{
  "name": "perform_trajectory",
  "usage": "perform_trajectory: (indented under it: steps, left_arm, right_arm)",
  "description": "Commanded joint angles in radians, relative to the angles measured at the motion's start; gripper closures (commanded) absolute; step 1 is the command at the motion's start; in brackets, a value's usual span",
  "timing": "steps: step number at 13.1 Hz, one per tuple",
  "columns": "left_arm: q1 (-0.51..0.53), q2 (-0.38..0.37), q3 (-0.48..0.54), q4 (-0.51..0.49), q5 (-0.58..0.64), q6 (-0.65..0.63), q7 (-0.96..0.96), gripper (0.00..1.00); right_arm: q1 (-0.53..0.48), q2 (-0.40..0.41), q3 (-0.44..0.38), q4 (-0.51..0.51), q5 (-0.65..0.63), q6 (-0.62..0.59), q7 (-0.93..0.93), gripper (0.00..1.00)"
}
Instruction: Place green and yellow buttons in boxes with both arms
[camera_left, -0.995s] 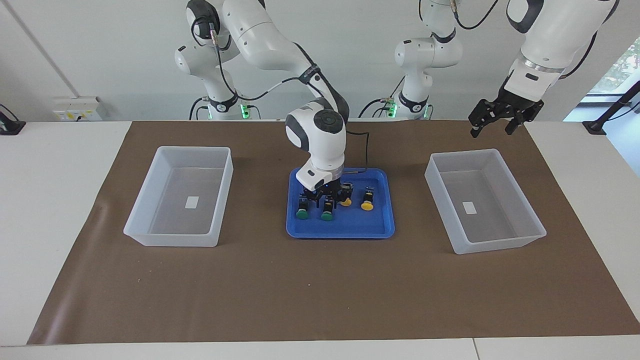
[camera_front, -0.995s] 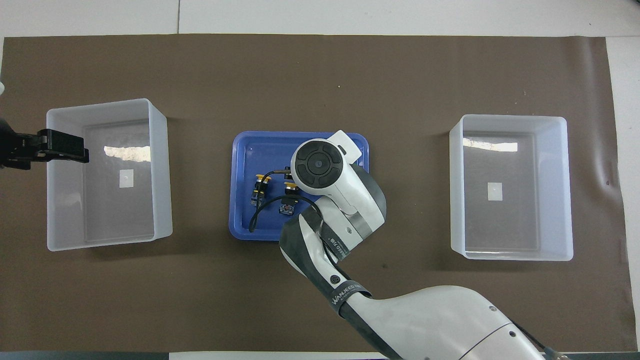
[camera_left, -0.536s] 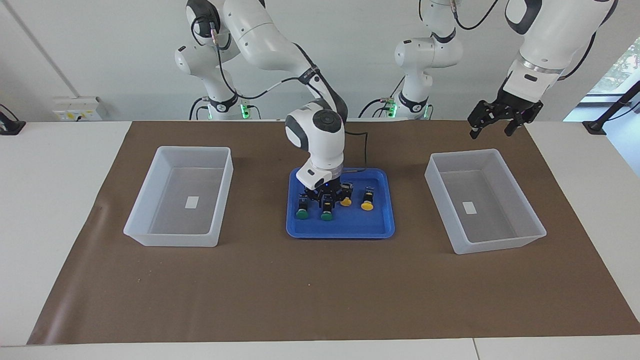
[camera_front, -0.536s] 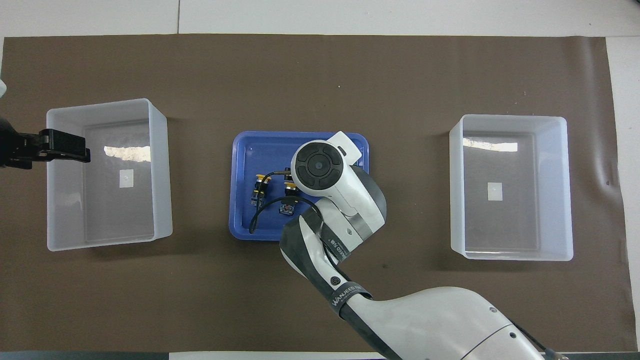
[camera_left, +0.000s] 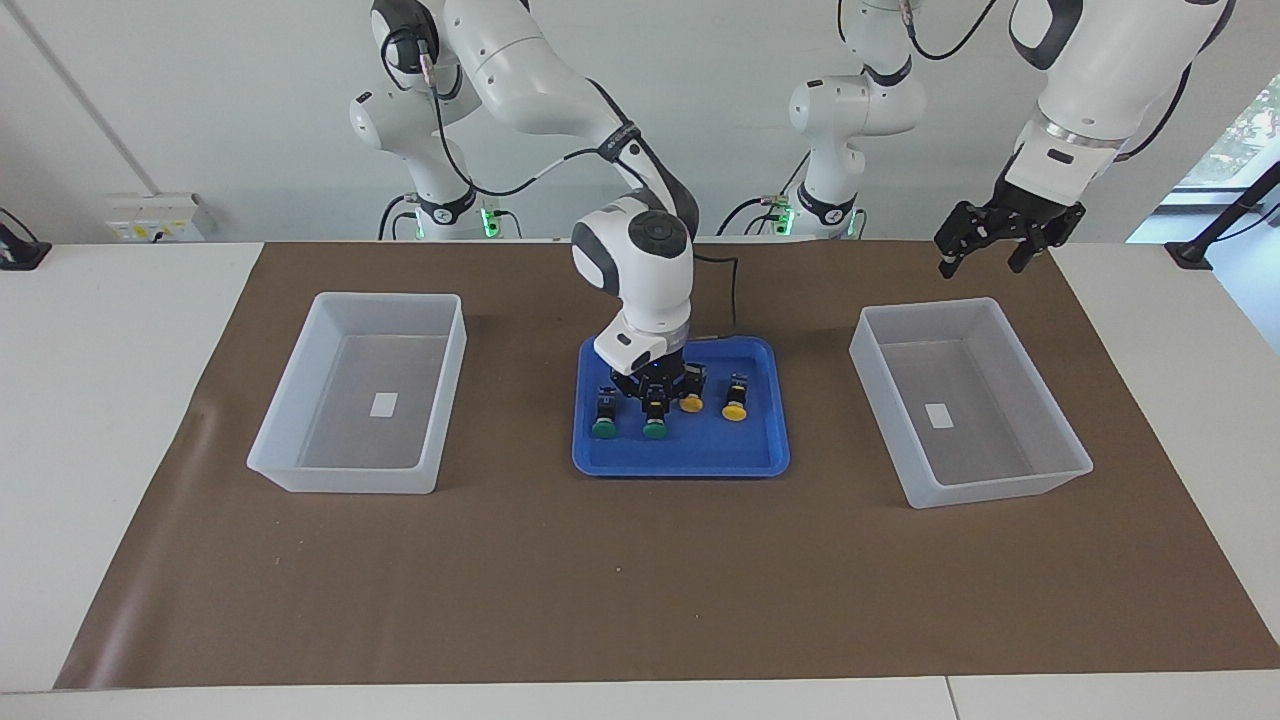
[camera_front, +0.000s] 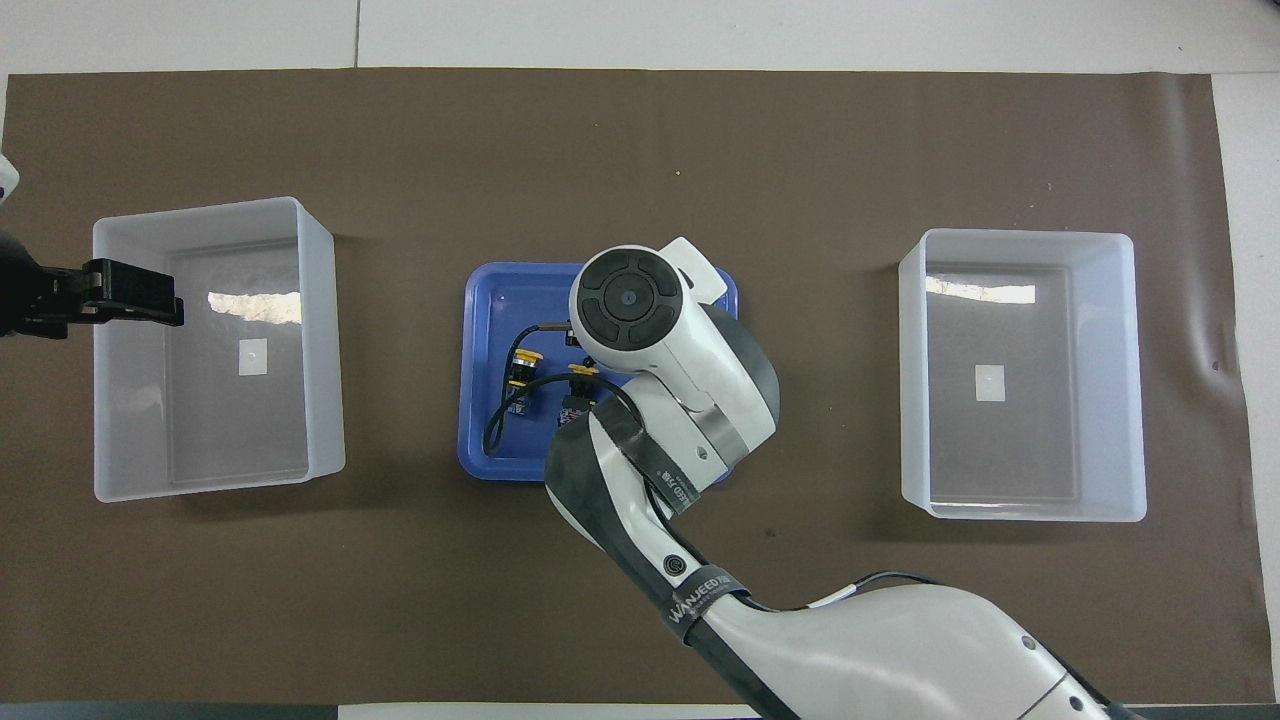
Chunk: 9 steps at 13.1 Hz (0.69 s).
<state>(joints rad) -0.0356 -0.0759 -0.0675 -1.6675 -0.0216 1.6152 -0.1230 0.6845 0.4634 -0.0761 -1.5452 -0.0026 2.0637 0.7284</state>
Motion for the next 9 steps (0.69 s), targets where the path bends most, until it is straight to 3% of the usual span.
perform_trajectory:
  steps: [1, 5, 7, 9]
  left_arm:
    - [-0.015, -0.022, 0.008, -0.032, -0.012, 0.044, -0.012, 0.0]
    - [-0.116, 0.007, 0.002, -0.124, -0.014, 0.187, -0.13, 0.0]
    - [-0.174, 0.04, 0.001, -0.152, -0.014, 0.254, -0.164, 0.0]
    - [-0.271, 0.134, 0.003, -0.169, -0.014, 0.363, -0.234, 0.0]
  right_arm:
    - [-0.078, -0.09, 0.004, 0.045, -0.008, -0.121, -0.056, 1.0]
    - [-0.303, -0.236, 0.002, 0.008, -0.004, -0.376, -0.402, 1.0]
    - [-0.448, -0.311, 0.002, -0.1, -0.004, -0.381, -0.595, 1.0]
    - [-0.58, -0.344, 0.001, -0.191, -0.004, -0.347, -0.757, 1.0]
